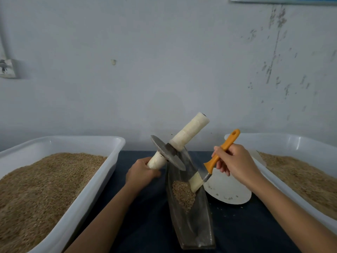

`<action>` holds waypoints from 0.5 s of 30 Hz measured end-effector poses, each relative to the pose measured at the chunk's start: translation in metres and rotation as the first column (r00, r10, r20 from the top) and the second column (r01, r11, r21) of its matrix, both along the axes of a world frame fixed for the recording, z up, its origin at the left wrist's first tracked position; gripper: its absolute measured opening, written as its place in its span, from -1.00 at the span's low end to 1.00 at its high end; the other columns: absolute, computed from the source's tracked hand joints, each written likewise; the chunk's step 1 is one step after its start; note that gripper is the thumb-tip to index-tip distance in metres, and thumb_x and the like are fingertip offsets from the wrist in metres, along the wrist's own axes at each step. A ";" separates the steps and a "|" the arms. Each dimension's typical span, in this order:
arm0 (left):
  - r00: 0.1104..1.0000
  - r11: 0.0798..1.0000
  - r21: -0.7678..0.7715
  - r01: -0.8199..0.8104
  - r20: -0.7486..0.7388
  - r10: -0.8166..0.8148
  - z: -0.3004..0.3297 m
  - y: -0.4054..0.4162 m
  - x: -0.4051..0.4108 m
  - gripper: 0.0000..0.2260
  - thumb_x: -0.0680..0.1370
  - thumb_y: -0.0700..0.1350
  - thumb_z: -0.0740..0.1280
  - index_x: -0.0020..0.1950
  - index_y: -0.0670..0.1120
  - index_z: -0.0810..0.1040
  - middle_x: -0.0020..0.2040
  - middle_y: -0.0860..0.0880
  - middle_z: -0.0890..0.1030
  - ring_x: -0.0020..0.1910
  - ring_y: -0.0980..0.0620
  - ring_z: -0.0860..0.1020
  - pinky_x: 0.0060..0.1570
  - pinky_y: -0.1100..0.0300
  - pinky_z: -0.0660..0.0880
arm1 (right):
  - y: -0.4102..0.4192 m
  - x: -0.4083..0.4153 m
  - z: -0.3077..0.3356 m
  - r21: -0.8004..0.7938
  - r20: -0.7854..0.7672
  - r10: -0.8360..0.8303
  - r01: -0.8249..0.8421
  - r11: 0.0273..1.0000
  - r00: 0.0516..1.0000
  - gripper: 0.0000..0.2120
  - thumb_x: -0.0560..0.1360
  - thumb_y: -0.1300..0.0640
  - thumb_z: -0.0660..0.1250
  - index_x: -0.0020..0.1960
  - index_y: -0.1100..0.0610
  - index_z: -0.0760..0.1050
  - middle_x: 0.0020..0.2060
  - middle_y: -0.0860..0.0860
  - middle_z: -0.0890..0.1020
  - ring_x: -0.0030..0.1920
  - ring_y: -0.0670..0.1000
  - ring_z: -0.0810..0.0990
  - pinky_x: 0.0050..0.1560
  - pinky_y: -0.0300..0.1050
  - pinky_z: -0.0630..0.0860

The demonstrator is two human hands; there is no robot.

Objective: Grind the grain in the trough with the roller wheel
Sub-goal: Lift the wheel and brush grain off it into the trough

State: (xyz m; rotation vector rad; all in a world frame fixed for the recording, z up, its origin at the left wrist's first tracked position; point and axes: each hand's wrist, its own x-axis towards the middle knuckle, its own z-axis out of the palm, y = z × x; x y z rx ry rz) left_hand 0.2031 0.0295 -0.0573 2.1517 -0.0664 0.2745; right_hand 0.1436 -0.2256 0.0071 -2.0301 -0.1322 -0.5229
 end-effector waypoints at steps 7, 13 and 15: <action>1.000 0.998 0.055 0.007 0.004 -0.008 -0.001 -0.001 -0.001 -0.63 0.32 -0.11 0.47 0.10 0.11 0.58 -0.17 0.11 0.61 -0.09 0.02 0.58 -0.06 0.08 0.50 | -0.002 0.001 0.001 0.015 0.127 -0.091 0.090 0.996 0.988 -0.69 0.61 0.11 0.21 -0.25 0.18 0.55 -0.52 0.01 0.56 -0.54 -0.14 0.50 -0.48 -0.34 0.38; 1.000 0.992 0.127 0.023 0.008 -0.025 -0.001 -0.005 -0.006 -0.67 0.30 -0.08 0.46 -0.01 0.23 0.55 -0.19 0.17 0.60 -0.11 0.10 0.56 -0.11 0.14 0.47 | -0.004 0.000 0.001 0.078 0.139 -0.100 0.090 0.993 0.985 -0.66 0.62 0.11 0.20 -0.26 0.20 0.54 -0.53 0.04 0.54 -0.58 -0.13 0.45 -0.48 -0.20 0.39; 1.000 0.990 0.142 0.025 0.010 -0.027 -0.001 -0.006 -0.007 -0.69 0.29 -0.09 0.46 -0.11 0.27 0.53 -0.23 0.18 0.60 -0.15 0.11 0.56 -0.14 0.15 0.46 | -0.005 0.000 -0.001 0.043 0.129 -0.094 0.089 0.995 0.987 -0.67 0.62 0.10 0.20 -0.27 0.19 0.54 -0.52 0.04 0.54 -0.58 -0.14 0.45 -0.46 -0.19 0.39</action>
